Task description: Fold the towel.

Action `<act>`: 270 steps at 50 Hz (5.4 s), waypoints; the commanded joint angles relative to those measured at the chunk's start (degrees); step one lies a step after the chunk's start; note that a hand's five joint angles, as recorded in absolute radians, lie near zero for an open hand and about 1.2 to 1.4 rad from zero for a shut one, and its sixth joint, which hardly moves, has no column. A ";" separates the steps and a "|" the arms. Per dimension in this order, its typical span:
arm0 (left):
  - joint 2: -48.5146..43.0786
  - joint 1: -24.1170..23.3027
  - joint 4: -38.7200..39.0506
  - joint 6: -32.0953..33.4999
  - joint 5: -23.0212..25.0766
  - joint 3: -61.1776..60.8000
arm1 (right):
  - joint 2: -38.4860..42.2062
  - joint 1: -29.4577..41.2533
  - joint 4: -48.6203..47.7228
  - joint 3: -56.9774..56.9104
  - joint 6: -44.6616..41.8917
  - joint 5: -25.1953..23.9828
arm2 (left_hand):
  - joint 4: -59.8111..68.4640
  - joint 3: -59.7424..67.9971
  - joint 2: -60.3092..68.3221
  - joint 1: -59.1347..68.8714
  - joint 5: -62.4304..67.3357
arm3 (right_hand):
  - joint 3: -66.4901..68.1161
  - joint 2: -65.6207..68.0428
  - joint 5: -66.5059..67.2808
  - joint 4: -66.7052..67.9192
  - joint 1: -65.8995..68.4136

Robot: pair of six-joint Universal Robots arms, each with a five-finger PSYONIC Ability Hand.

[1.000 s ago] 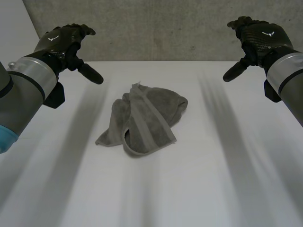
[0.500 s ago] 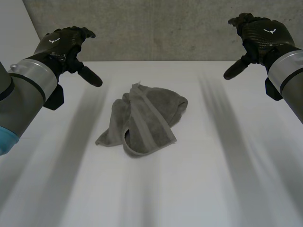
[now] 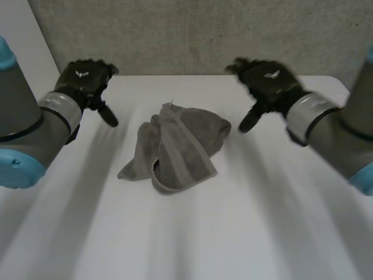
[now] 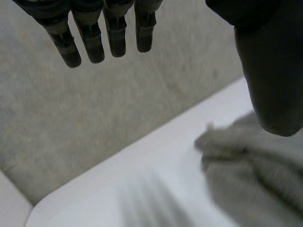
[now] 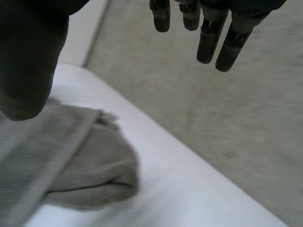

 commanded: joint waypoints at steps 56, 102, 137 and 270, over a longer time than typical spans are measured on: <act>-11.99 0.07 -6.48 -4.34 8.83 0.27 | 25.46 13.51 -12.40 -14.04 -7.81 -3.47 | -3.18 -2.82 66.12 62.77 66.69 | -2.33 75.02 66.45 -3.85 74.41; 14.66 6.23 30.61 -16.47 9.27 7.22 | -8.77 -11.55 -37.54 -12.71 7.92 -8.92 | -3.18 -2.82 66.12 62.77 66.69 | -2.33 75.02 66.45 -3.85 74.41; 5.70 17.30 13.21 6.47 29.57 -25.48 | 6.87 -23.94 26.36 1.80 -32.86 -31.42 | -3.18 -2.82 -4.01 -7.35 -3.31 | -2.33 -4.98 -3.55 -3.85 -5.59; -9.75 -2.73 6.35 11.23 21.23 -2.83 | 0.10 -5.05 -12.93 29.66 13.55 -0.74 | -3.18 -2.82 2.38 -0.96 2.95 | -2.33 -4.97 -3.55 -3.85 -5.59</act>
